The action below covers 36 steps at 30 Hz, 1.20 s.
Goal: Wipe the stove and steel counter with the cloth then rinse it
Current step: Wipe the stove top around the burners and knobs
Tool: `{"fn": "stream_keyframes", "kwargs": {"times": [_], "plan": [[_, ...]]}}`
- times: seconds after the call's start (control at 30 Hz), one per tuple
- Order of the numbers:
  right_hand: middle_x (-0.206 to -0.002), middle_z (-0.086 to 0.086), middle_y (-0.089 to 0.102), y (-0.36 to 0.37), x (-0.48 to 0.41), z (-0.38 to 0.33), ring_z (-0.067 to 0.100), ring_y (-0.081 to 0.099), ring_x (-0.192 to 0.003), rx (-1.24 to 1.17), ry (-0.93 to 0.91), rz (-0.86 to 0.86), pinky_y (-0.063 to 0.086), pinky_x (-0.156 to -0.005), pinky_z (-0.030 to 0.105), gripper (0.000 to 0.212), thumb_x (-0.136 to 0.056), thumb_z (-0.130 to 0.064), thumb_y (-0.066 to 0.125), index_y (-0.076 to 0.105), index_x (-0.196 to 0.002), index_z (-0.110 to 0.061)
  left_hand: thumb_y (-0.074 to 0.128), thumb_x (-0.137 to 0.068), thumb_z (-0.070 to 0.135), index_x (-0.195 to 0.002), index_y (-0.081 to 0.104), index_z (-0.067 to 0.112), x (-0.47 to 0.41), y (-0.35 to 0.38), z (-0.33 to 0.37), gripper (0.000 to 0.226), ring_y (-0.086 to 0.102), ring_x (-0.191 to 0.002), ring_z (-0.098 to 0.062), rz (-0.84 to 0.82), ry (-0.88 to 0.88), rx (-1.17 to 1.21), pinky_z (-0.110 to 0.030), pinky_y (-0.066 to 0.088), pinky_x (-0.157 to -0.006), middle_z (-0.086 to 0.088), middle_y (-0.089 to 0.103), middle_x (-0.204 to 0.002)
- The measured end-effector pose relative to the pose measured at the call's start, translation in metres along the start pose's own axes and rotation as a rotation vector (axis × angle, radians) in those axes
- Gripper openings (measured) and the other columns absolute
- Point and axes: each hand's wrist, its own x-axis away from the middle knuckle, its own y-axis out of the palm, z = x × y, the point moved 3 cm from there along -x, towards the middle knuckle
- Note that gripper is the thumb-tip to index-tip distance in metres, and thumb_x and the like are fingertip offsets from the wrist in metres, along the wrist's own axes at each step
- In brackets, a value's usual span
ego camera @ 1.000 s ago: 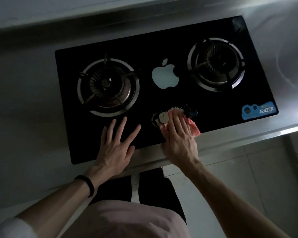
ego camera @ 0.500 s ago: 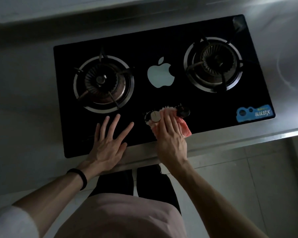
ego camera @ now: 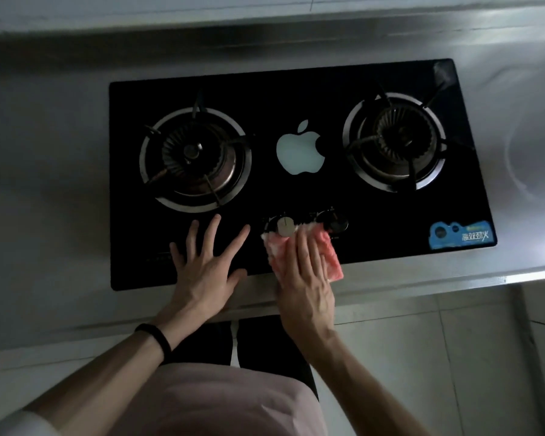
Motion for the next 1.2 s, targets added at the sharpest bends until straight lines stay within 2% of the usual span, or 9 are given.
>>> {"fn": "stream_keyframes", "kwargs": {"times": [0.1,0.3,0.47,0.63,0.8,0.93,1.03,1.13,1.2], "plan": [[-0.176,0.008,-0.003,0.014,0.030,0.001,0.021,-0.008,-0.163,-0.005,-0.030,0.009,0.016,-0.132,0.050,0.085,-0.099,0.002,0.052,0.003,-0.167,-0.012,0.066,-0.096,0.052,-0.161,0.010,0.057,-0.001,-0.002,0.000,0.085,-0.008,-0.159,-0.041,-0.013,-0.014,-0.006,-0.080,0.011,-0.119,-0.001,-0.008,-0.175],[-0.175,0.010,0.006,0.032,0.069,0.018,0.023,-0.005,-0.163,0.032,-0.014,0.012,0.001,-0.130,0.044,0.063,-0.111,-0.038,0.031,0.016,-0.167,-0.013,0.071,-0.092,0.050,-0.162,0.020,0.052,-0.003,-0.003,0.000,0.086,-0.001,-0.158,-0.045,-0.011,-0.002,-0.014,-0.084,0.014,-0.115,-0.005,0.001,-0.175],[-0.173,0.008,-0.019,-0.001,0.061,0.099,0.018,-0.028,-0.158,0.048,0.286,0.021,-0.004,-0.132,0.047,0.072,-0.109,-0.053,0.016,-0.012,-0.166,-0.019,0.073,-0.091,0.048,-0.161,0.023,0.052,-0.003,-0.004,0.002,0.087,0.000,-0.158,-0.045,-0.011,-0.013,-0.004,-0.084,0.014,-0.115,-0.005,0.002,-0.174],[-0.171,0.010,-0.026,-0.041,0.041,0.159,0.023,-0.024,-0.159,-0.015,0.441,0.028,-0.003,-0.132,0.049,0.079,-0.103,-0.062,0.006,-0.018,-0.162,-0.015,0.072,-0.091,0.049,-0.161,0.021,0.052,-0.002,-0.004,0.003,0.087,0.001,-0.158,-0.045,-0.009,-0.015,-0.013,-0.084,0.014,-0.115,-0.006,0.003,-0.174],[-0.171,0.010,-0.023,-0.012,0.043,0.098,0.025,-0.022,-0.160,-0.114,0.461,0.061,-0.004,-0.132,0.052,0.077,-0.107,-0.054,0.015,-0.011,-0.166,-0.011,0.070,-0.092,0.051,-0.161,0.019,0.053,-0.004,-0.002,0.002,0.086,-0.001,-0.158,-0.047,-0.017,-0.012,-0.017,-0.084,0.012,-0.115,-0.007,0.000,-0.174],[-0.175,0.015,0.000,0.033,0.065,0.019,0.027,-0.007,-0.163,-0.103,0.187,0.111,0.003,-0.131,0.053,0.064,-0.109,-0.017,0.033,0.009,-0.167,-0.008,0.069,-0.093,0.051,-0.161,0.016,0.054,-0.004,0.000,0.001,0.086,-0.003,-0.157,-0.046,-0.017,-0.002,-0.011,-0.083,0.010,-0.114,-0.006,-0.002,-0.173],[-0.176,0.008,0.006,0.042,0.071,0.005,0.021,-0.004,-0.163,-0.099,0.063,0.091,0.003,-0.133,0.046,0.071,-0.105,-0.016,0.044,0.012,-0.168,-0.013,0.070,-0.093,0.050,-0.161,0.016,0.054,-0.004,0.000,0.000,0.087,-0.003,-0.157,-0.046,-0.021,0.001,-0.001,-0.084,0.010,-0.114,-0.007,-0.001,-0.173],[-0.175,0.003,0.011,0.025,0.072,0.031,0.022,0.004,-0.163,-0.066,0.003,0.038,0.017,-0.131,0.052,0.067,-0.102,-0.016,0.037,0.017,-0.167,-0.019,0.070,-0.093,0.051,-0.161,0.014,0.055,-0.004,0.000,0.000,0.088,-0.004,-0.158,-0.045,-0.026,0.001,0.007,-0.084,0.010,-0.114,-0.006,-0.002,-0.174],[-0.174,0.005,0.013,0.005,0.069,0.061,0.023,0.007,-0.162,-0.063,0.146,0.092,0.035,-0.124,0.055,0.072,-0.097,-0.004,0.035,0.021,-0.166,-0.018,0.069,-0.093,0.051,-0.161,0.013,0.056,-0.005,0.001,0.000,0.088,-0.007,-0.158,-0.044,-0.033,0.002,0.027,-0.083,0.008,-0.114,-0.004,-0.005,-0.173]]}}
